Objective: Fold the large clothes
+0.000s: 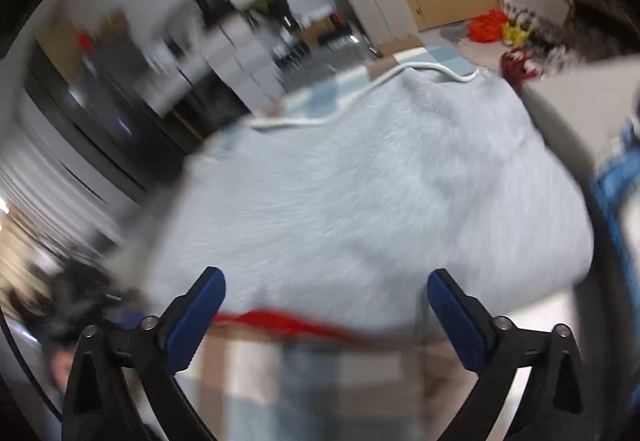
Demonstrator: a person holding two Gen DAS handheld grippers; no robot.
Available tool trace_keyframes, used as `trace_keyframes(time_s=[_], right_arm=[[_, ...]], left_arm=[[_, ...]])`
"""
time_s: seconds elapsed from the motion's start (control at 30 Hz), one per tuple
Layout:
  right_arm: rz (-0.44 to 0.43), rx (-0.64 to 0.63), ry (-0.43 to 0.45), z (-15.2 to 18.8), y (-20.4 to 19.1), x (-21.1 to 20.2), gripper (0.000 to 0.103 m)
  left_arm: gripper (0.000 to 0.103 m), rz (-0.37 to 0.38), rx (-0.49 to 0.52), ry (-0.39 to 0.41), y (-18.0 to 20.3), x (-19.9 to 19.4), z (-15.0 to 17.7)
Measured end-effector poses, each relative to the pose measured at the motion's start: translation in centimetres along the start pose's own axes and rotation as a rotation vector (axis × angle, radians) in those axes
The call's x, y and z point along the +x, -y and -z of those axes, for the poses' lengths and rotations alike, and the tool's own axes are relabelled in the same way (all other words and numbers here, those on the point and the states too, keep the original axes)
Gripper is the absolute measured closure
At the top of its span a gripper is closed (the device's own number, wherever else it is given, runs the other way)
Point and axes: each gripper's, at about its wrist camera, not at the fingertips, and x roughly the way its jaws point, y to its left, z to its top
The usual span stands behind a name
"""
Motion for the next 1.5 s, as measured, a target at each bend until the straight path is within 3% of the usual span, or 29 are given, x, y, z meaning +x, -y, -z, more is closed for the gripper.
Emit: trace_keyframes(time_s=[0.1,0.2,0.23,0.33,0.6,0.73,0.87,0.93,1.07,1.17,1.23,1.3,1.4,1.47,1.5], right_arm=[[-0.061,0.116,0.081,1.8,2.3,-2.3,0.000],[-0.096,0.255,0.047,2.3,4.9,-2.1,0.000],[-0.120,0.294,0.042,2.4,5.7,-1.7,0.000],[-0.127,0.379,0.010,2.9,7.2,-0.6,0.000],[-0.128,0.485,-0.015,2.5,9.2,1.0,0.000],[-0.117,0.528,-0.019,1.8,9.5,2.0,0.000],[-0.112,0.588,0.009,1.7,10.3,1.9,0.000],[-0.094,0.578,0.011,1.3,10.2,2.2,0.000],[-0.037,0.539,0.032,0.3,9.6,2.8,0.000],[0.024,0.475,0.032,-0.3,8.6,3.4,0.000],[0.070,0.432,0.052,-0.4,8.2,3.4,0.014],[0.103,0.424,0.066,-0.4,8.4,3.3,0.038],[0.089,0.445,0.092,-0.1,9.7,3.1,0.063],[0.069,0.439,0.094,0.1,10.2,3.0,0.069],[0.070,0.420,0.090,0.0,10.1,2.9,0.072]], left_arm=[[0.002,0.115,-0.017,-0.092,1.4,1.8,1.1],[0.002,0.261,-0.040,-0.210,2.5,4.0,1.3],[0.002,0.267,-0.045,-0.212,2.8,4.4,1.2],[0.002,0.222,-0.075,-0.154,3.0,4.6,0.8],[0.002,0.307,-0.237,-0.042,0.6,3.9,-0.5],[0.002,0.333,-0.266,0.009,1.1,3.6,-0.8],[0.002,0.340,-0.167,0.112,2.8,2.7,-0.8],[0.001,0.303,-0.089,0.156,4.4,2.6,-0.8],[0.002,0.208,-0.047,0.143,4.3,3.8,-0.8],[0.002,0.177,-0.046,0.143,3.6,4.2,-0.9],[0.002,0.160,-0.058,0.142,3.4,4.5,-0.8],[0.002,0.154,-0.062,0.149,3.9,4.7,-0.9],[0.002,0.202,-0.137,0.166,3.1,4.8,-1.0],[0.017,0.220,-0.219,0.187,1.9,4.3,-0.5],[0.047,0.194,-0.253,0.194,1.4,4.1,-0.3]])
